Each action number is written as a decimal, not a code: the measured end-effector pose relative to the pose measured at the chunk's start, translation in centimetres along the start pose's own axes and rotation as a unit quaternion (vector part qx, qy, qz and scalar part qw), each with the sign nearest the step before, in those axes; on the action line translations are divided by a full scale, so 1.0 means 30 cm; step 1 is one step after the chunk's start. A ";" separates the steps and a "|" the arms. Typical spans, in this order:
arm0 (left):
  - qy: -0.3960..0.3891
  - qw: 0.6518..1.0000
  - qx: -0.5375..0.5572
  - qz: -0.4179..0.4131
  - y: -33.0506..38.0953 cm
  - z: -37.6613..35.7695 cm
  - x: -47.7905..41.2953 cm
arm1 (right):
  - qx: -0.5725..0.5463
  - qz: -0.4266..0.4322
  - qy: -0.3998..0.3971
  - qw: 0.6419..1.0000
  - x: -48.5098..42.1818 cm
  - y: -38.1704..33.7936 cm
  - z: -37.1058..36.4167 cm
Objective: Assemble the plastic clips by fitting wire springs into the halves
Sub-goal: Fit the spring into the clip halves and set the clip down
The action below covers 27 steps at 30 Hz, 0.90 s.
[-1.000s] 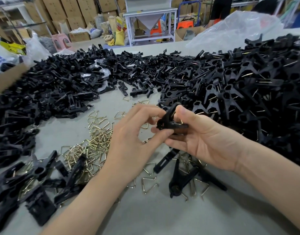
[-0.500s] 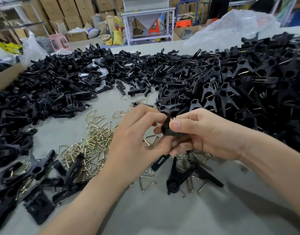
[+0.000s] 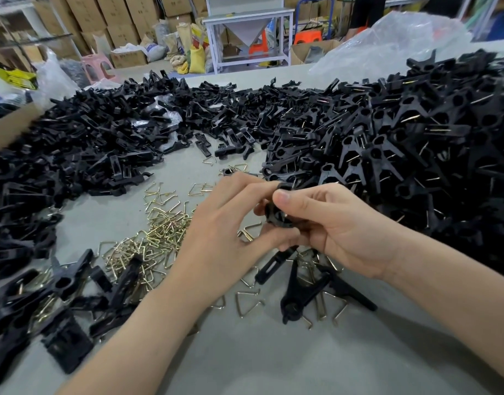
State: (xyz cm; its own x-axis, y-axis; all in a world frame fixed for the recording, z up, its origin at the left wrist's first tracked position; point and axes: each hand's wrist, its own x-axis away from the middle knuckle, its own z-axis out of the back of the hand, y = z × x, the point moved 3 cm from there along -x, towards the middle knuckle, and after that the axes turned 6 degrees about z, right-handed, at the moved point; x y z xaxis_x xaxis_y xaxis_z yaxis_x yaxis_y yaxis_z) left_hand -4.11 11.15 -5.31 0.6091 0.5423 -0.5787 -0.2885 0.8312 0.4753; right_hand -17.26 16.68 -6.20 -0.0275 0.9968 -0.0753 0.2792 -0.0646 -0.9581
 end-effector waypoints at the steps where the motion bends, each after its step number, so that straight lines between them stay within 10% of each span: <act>1: 0.007 1.000 0.007 0.002 0.002 0.000 0.001 | -0.002 0.007 -0.002 1.000 -0.001 0.001 -0.003; 17: 0.051 0.997 0.063 0.019 -0.012 0.017 -0.003 | -0.055 0.004 -0.013 0.998 -0.007 0.012 0.005; 22: 0.019 0.991 0.119 0.062 -0.008 0.028 -0.012 | 0.349 0.125 0.063 0.926 0.009 -0.034 0.007; 27: -0.009 0.999 0.041 0.019 -0.001 0.032 -0.016 | 0.440 0.247 0.081 0.860 0.045 -0.098 -0.034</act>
State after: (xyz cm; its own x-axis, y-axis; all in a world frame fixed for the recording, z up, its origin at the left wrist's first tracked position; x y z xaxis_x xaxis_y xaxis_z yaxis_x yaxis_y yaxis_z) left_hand -3.69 10.74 -4.42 0.6121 0.5710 -0.5471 -0.2517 0.7965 0.5497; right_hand -17.13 18.27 -3.18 0.0396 0.8263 -0.5618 -0.6175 -0.4218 -0.6640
